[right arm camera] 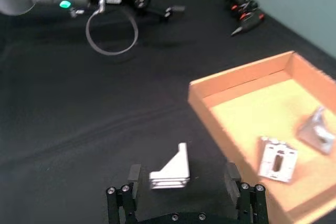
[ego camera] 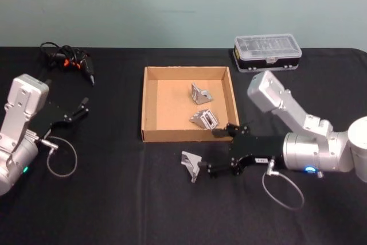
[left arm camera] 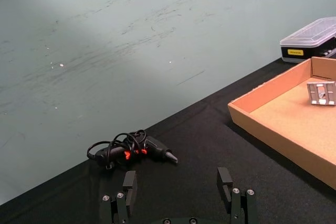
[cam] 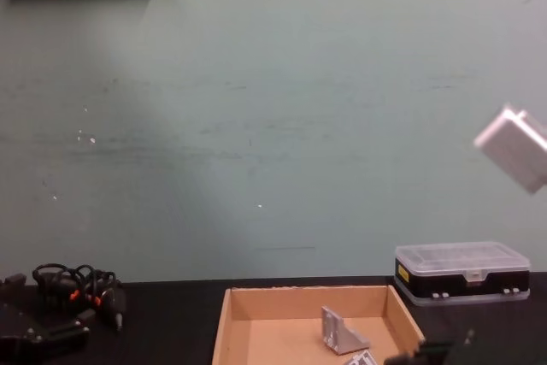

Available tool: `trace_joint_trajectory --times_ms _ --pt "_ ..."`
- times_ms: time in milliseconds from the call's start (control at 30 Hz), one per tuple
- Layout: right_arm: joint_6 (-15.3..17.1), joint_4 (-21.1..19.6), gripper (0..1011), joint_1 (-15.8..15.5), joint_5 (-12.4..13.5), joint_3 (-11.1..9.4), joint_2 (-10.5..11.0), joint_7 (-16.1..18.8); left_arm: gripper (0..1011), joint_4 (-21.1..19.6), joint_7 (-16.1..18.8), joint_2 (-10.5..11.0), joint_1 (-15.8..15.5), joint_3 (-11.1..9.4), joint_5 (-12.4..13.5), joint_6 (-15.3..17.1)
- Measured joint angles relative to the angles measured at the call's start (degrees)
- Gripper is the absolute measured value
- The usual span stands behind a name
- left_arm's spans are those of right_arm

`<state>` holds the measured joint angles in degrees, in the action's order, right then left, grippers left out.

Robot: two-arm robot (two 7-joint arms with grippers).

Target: Use one hand to pick up the angle iron from the table and place it into the box.

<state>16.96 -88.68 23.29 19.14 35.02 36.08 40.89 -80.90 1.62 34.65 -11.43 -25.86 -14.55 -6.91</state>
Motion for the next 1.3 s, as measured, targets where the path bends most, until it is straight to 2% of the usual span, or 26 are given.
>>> trace_joint_trajectory --times_ms 167,467,767,1300 --pt "0.05 1.32 1002 0.85 -0.71 2.35 -0.40 0.47 1000 0.00 0.00 0.00 0.00 0.00 0.00 0.00" --pt "-0.29 3.01 1002 1.91 -1.21 4.44 -1.33 0.64 1000 0.00 0.00 0.00 0.00 0.00 0.00 0.00" --pt "-0.59 4.24 1002 2.29 -1.46 5.50 -2.35 0.57 1000 0.00 0.00 0.00 0.00 0.00 0.00 0.00" --pt "-1.49 7.13 1002 3.62 -1.75 6.25 -4.08 0.27 1000 0.00 0.00 0.00 0.00 0.00 0.00 0.00"
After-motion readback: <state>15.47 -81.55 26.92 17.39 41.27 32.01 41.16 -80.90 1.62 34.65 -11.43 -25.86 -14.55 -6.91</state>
